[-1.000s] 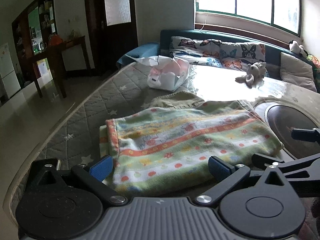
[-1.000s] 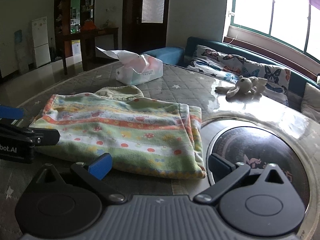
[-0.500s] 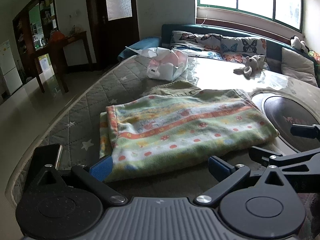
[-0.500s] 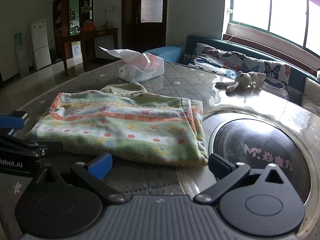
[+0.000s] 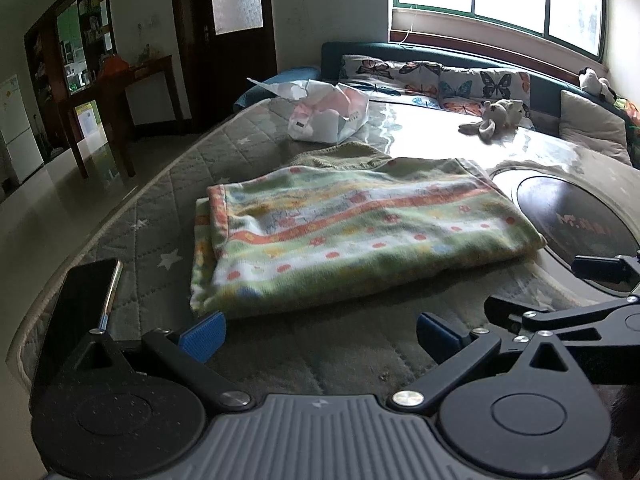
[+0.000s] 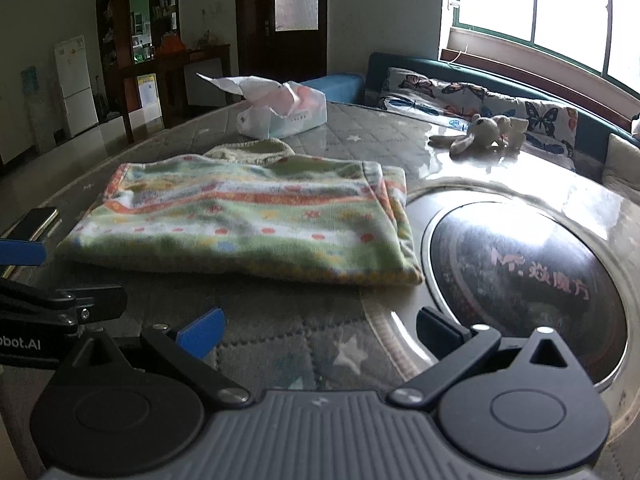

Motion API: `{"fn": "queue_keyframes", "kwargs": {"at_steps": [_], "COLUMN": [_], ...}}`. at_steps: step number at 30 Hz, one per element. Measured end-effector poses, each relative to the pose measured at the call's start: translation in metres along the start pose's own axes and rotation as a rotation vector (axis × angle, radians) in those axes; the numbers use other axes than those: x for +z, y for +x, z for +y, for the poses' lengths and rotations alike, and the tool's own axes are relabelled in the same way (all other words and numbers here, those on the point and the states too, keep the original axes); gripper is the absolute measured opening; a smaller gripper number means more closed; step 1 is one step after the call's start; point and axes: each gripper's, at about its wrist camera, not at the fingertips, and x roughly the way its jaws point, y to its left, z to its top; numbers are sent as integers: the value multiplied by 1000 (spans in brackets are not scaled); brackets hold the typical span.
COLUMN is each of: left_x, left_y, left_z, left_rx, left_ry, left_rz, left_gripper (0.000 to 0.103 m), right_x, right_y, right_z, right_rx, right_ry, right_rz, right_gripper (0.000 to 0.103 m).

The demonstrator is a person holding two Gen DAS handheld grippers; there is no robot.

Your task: Fold clothes

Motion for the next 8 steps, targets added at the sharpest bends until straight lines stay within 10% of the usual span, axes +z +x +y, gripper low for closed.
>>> {"fn": "queue_keyframes", "kwargs": {"at_steps": [8], "left_x": [-6], "left_y": [-3], "left_z": [-4], "left_rx": [-1], "left_ry": [4], "left_rz": [6], "left_gripper": [103], "right_x": [-5], "right_y": [-4], "right_z": [-1], "right_rx": [-11], "right_ry": [6], "right_rz": [5], "right_gripper": [103]}}
